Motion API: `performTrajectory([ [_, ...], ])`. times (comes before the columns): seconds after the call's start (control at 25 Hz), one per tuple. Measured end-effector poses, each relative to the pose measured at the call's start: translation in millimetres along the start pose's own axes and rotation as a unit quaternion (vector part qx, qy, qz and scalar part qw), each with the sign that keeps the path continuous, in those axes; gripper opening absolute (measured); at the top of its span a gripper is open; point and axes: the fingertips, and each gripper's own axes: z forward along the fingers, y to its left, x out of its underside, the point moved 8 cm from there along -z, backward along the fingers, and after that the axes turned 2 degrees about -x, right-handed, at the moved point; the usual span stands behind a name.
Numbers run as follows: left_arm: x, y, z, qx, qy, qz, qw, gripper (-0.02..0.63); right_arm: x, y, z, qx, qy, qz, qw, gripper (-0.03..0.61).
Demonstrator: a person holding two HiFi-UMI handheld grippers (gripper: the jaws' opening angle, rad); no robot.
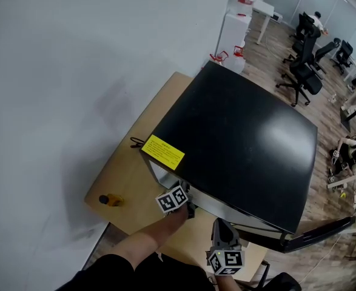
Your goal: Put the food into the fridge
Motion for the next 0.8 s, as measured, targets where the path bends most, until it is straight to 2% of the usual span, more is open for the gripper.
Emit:
performTrajectory([
  [0.24, -5, -6, 7, -0.013, 0.015, 0.04, 0.999, 0.038, 2, -4, -1, -0.004, 0.001, -0.002, 1.0, 0.06],
  [0.44, -9, -12, 10, -0.011, 0.015, 0.094, 0.9954, 0.046, 4, -4, -3, -0.008, 0.002, -0.009, 1.0, 0.06],
  [0.56, -11, -14, 15, -0.015, 0.024, 0.107, 0.9938, 0.051, 5, -5, -5, -0.009, 0.0, -0.005, 1.0, 0.06],
  [0.8, -15, -21, 19, -0.023, 0.036, 0.177, 0.9833, 0.078, 8, -9, -10, -0.005, 0.001, -0.001, 1.0, 0.06],
])
